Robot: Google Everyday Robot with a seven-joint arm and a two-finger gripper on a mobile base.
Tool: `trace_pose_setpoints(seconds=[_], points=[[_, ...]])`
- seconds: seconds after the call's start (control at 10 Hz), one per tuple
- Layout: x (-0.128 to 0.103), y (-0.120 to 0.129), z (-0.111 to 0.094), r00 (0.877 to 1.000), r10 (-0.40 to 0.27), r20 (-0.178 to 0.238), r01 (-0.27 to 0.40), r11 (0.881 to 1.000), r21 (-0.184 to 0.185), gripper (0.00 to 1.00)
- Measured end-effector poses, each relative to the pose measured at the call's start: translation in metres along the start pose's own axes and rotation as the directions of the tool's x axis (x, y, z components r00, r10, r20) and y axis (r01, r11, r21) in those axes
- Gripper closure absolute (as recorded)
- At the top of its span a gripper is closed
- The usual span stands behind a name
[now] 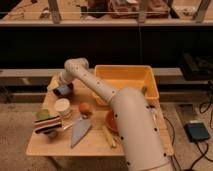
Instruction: Place eraser in tray
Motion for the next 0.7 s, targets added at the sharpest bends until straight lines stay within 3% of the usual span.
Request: trace_pose_setpoints(seconds=[0.3,0.4,0.7], points=[[0.017,-0.038,-0.038,0.990,-0.138,-0.023,0.138,0.990,-0.022,0.20],[0.017,-0.045,-0.044,0.987,-0.156,-0.025,0.156,0.988,-0.019,0.20],[-0.011,-0.071,-0.073,0.981,-0.188,-0.054,0.190,0.980,0.053,0.20]])
